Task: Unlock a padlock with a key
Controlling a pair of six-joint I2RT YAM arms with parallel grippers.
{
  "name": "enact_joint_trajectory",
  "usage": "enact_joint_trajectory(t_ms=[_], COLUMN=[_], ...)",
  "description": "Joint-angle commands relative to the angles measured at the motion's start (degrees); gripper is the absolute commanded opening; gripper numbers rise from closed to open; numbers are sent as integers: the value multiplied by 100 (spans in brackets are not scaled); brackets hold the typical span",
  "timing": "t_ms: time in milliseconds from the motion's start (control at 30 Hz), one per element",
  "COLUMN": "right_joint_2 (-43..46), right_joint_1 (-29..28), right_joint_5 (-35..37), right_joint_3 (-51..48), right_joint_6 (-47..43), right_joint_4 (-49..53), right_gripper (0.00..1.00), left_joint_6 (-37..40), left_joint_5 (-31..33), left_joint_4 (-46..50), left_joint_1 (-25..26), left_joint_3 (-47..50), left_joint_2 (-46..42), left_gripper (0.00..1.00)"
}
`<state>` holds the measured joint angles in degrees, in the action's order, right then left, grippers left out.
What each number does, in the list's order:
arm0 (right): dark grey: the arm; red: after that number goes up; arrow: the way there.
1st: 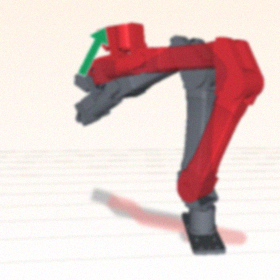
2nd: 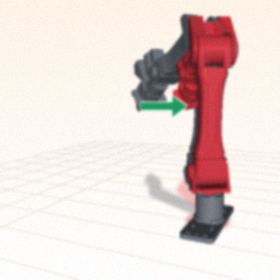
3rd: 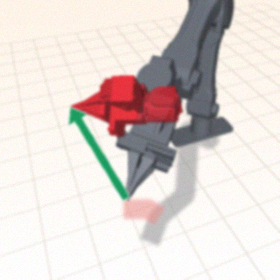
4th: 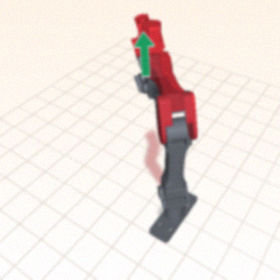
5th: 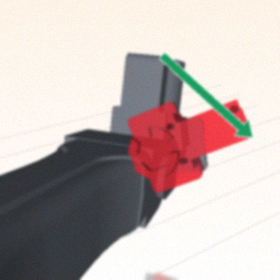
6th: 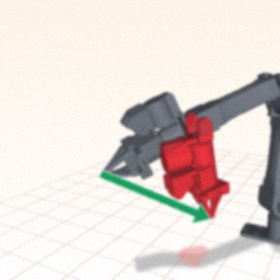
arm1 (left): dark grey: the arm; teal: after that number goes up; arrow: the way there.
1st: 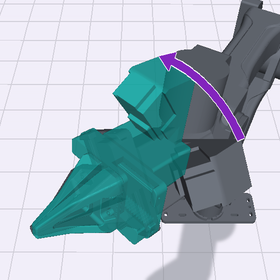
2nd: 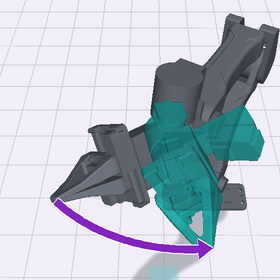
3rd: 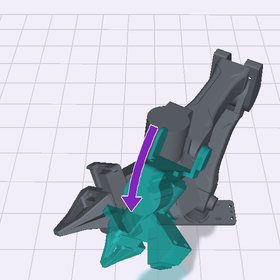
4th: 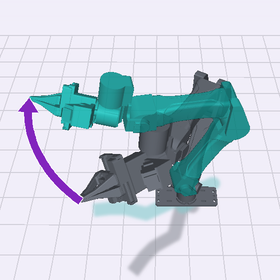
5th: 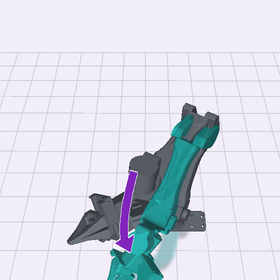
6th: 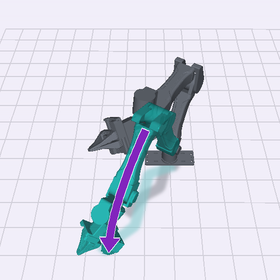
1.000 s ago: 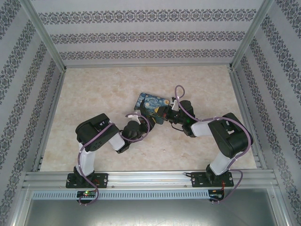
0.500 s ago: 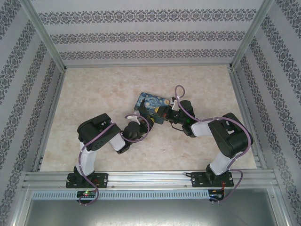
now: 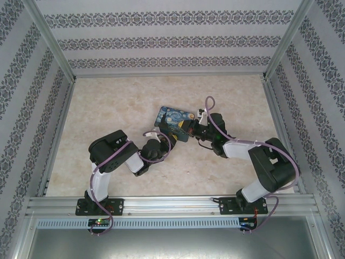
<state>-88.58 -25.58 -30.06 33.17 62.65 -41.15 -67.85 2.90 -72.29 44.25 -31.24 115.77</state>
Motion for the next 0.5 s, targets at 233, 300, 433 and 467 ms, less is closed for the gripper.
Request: enact_joint_trajectory(t_ms=[233,300,433,467], right_joint_2=[-337,-435,-584,-611], right_joint_1=[123,140,194,202], right_joint_5=[10,25,49,58], right_joint_3=[146,164,165,164], right_joint_6=[-135,-144,-174,-175], right_joint_4=[72,64,59,50], right_gripper=[0,0,0,0], left_joint_6=[103,133,157,153], left_joint_5=[-370,-423,-607,-659], left_joint_4=[343,229,-210,-266], left_joint_1=[51,48,40,40], left_joint_3=[-92,-77,-31,-42], left_joint_2=[22,41,117,124], left_gripper=[37,41,45,45])
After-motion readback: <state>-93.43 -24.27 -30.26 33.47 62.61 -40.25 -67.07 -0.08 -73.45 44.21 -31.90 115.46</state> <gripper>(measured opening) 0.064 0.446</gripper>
